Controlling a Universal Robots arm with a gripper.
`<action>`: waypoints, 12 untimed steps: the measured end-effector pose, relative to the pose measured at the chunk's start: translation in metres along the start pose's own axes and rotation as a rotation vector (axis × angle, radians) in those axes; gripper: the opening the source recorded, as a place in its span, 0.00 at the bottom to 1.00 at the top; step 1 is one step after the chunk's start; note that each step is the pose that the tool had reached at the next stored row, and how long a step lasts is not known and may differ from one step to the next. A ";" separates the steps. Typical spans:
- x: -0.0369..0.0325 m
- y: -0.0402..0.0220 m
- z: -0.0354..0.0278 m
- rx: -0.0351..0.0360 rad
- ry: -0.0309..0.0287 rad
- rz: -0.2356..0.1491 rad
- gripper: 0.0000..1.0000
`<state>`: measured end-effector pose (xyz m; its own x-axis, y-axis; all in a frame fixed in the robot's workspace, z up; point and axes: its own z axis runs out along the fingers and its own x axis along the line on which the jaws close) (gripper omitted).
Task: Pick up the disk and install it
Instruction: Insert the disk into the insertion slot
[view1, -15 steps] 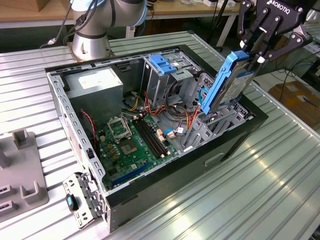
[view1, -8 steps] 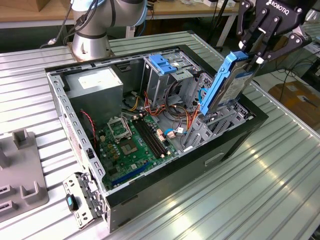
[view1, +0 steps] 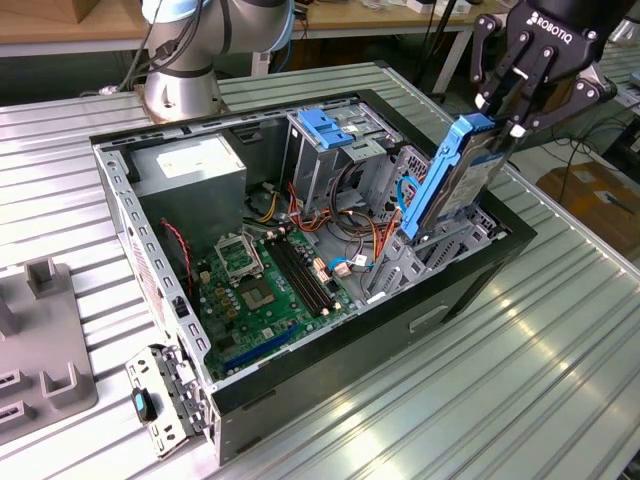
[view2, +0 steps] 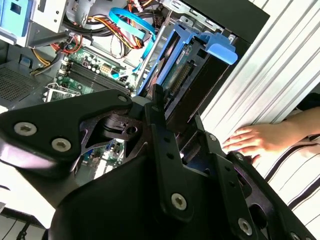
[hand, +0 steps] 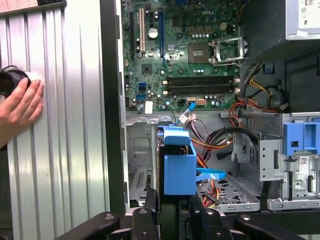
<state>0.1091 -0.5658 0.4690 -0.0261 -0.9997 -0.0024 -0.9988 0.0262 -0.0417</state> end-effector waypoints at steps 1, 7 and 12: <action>-0.0001 0.0000 0.0000 0.0000 0.0002 0.000 0.35; -0.0011 0.0002 0.0030 -0.0001 -0.0009 -0.019 0.35; -0.0013 0.0003 0.0060 -0.0001 -0.0013 -0.024 0.35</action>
<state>0.1091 -0.5644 0.4630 -0.0021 -1.0000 -0.0027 -0.9991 0.0023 -0.0416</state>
